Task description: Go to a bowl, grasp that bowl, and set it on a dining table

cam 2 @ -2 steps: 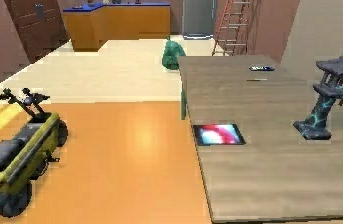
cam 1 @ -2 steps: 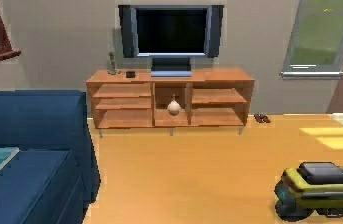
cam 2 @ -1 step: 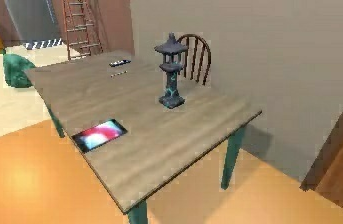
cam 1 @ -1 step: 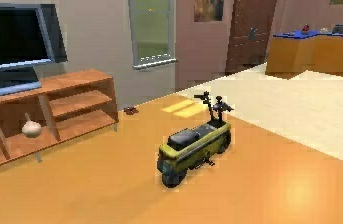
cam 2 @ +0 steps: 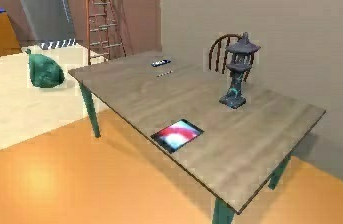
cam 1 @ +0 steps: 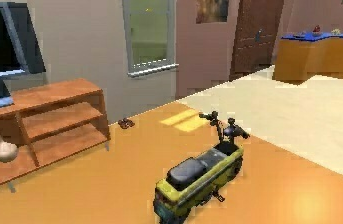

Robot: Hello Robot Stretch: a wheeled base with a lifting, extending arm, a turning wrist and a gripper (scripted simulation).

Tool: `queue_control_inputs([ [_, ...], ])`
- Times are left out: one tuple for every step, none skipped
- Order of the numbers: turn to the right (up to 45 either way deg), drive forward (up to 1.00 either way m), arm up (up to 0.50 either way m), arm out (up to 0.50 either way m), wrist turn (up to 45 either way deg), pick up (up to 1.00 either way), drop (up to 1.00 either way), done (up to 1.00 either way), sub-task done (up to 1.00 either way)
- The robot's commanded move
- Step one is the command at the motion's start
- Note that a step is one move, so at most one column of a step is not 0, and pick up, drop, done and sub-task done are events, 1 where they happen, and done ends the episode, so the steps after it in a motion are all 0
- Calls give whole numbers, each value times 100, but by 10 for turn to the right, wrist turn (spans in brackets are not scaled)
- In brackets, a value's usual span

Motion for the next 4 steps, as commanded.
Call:
queue_control_inputs([
  [450,0,0,0,0,0,0,0,0],
  [0,100,0,0,0,0,0,0,0],
  [30,0,0,0,0,0,0,0,0],
  [0,50,0,0,0,0,0,0,0],
])
